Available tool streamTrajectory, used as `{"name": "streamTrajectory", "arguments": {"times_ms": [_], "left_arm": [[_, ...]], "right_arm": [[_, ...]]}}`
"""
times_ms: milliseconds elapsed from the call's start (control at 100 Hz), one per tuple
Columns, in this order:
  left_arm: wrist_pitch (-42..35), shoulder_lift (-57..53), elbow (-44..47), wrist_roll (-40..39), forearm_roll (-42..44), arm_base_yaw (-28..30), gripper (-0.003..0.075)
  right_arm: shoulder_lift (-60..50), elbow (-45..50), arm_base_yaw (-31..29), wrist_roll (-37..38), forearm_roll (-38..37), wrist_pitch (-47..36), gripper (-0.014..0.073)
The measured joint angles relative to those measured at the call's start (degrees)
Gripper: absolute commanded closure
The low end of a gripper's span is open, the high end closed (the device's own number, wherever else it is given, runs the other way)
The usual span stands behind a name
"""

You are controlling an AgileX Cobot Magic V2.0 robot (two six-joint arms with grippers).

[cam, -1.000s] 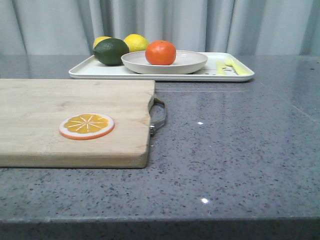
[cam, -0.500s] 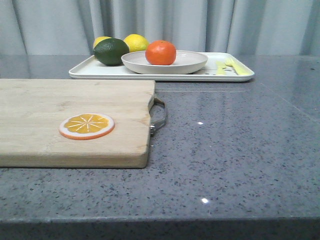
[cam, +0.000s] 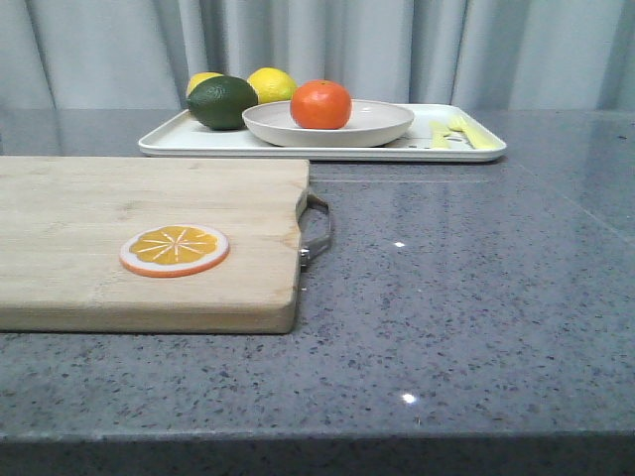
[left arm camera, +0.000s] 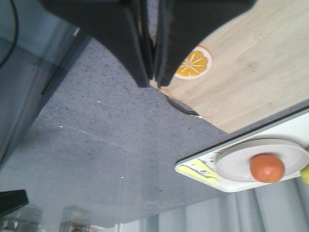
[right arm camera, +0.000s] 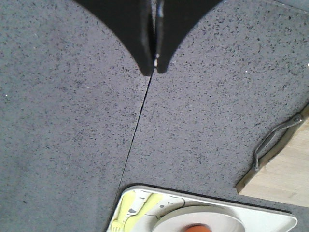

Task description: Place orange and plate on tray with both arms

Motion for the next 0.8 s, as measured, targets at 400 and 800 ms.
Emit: {"name": "streamTrajectory", "arguments": {"times_ms": [400, 800], "left_arm": [[-18.56, 0.19, 7.34, 0.0, 1.25, 22.27, 0.074], [-19.7, -10.11, 17.02, 0.0, 3.75, 40.36, 0.074]], "right_arm": [[0.0, 0.0, 0.0, 0.0, 0.0, 0.0, 0.0661], [0.0, 0.0, 0.0, 0.0, 0.0, 0.0, 0.0661]]}}
